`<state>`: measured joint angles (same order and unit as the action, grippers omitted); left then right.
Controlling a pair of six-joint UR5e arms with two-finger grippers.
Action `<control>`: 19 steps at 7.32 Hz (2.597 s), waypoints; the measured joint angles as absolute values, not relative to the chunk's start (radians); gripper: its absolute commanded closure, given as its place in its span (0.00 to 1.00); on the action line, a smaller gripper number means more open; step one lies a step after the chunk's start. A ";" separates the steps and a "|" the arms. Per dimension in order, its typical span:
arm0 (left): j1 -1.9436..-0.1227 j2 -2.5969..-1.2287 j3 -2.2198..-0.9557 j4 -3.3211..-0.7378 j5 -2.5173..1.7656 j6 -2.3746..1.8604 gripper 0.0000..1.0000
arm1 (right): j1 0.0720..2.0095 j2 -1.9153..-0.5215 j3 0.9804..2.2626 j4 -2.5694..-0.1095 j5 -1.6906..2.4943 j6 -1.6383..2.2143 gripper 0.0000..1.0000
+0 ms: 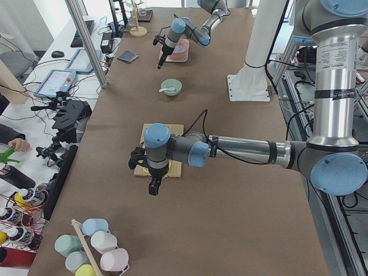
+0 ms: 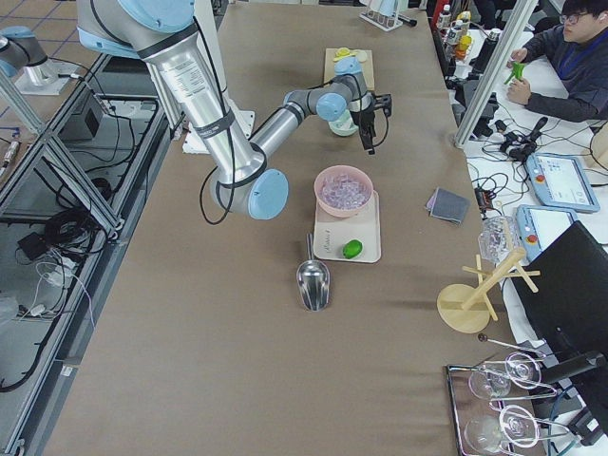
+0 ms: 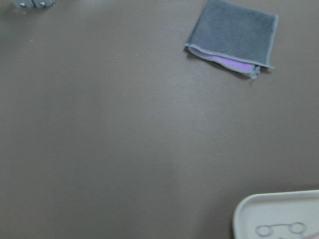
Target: Put spoon and ice into bowl
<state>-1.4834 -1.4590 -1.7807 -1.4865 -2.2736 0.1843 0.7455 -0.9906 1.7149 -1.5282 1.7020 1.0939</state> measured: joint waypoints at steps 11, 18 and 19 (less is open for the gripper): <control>-1.511 -1.425 -1.788 -1.461 -2.278 0.247 0.00 | 1.436 -1.886 2.042 -1.673 2.134 -0.105 0.00; -1.511 -1.430 -1.793 -1.462 -2.268 0.248 0.00 | 1.466 -1.913 1.930 -1.672 2.248 -0.114 0.00; -1.511 -1.430 -1.794 -1.463 -2.268 0.248 0.00 | 1.466 -1.912 1.930 -1.672 2.272 -0.115 0.00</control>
